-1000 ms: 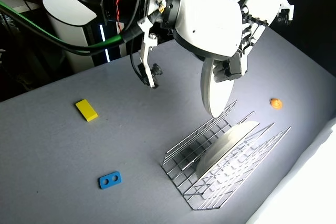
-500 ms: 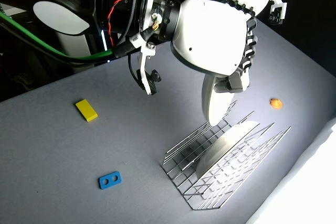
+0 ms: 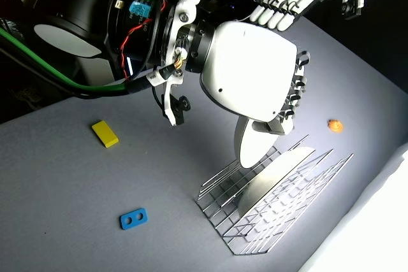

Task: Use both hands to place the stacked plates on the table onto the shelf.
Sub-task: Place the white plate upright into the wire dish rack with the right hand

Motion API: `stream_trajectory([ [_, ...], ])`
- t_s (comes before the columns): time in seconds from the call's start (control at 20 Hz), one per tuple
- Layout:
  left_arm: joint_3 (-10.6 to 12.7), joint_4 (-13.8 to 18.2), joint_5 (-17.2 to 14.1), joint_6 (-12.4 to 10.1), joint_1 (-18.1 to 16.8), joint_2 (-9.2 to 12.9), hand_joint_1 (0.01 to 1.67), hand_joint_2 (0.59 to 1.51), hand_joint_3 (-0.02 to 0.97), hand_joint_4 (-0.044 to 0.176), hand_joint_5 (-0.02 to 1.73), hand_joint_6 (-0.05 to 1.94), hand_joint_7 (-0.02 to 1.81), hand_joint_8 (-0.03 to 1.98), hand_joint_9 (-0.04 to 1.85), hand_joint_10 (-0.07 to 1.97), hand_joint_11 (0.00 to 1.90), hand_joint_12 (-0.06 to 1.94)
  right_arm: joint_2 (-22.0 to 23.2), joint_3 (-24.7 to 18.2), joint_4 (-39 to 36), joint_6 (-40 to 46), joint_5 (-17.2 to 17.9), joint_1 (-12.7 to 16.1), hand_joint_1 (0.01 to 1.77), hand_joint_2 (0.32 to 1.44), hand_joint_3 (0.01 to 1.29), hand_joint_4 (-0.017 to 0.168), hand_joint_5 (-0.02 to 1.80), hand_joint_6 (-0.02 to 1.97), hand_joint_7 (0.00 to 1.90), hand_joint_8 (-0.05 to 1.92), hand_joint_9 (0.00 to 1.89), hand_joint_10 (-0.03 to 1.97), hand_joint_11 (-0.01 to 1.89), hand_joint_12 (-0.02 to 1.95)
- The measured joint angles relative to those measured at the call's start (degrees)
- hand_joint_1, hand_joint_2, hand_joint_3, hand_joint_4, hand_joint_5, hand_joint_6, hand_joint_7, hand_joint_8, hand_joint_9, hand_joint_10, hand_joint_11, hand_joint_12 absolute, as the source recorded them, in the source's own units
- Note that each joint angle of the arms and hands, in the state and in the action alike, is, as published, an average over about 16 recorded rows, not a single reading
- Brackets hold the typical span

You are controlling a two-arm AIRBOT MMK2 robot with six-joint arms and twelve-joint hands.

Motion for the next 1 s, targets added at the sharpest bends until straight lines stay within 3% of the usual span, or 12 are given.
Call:
stream_trajectory([
  [0.25, -0.4, 1.9, -1.2, -0.6, -2.4, 0.6, 0.01, 1.112, 0.005, 0.002, 0.04, 0.01, 0.02, 0.00, 0.02, 0.01, 0.02, 0.01, -1.0, 1.8, 1.4, 0.0, 0.0, -0.9, 1.25, 1.01, 0.01, -0.006, 0.94, 0.86, 1.04, 1.09, 1.04, 0.99, 0.90, 1.36],
  [1.0, -1.3, 2.0, -5.9, 0.3, -2.1, 1.1, 0.01, 1.112, 0.004, 0.002, 0.03, 0.01, 0.02, 0.00, 0.02, 0.01, 0.01, 0.01, -4.1, 6.3, 4.2, 0.0, 0.5, -4.3, 1.25, 1.04, 0.01, -0.006, 0.93, 0.85, 1.03, 1.12, 1.01, 1.04, 0.88, 1.39],
])
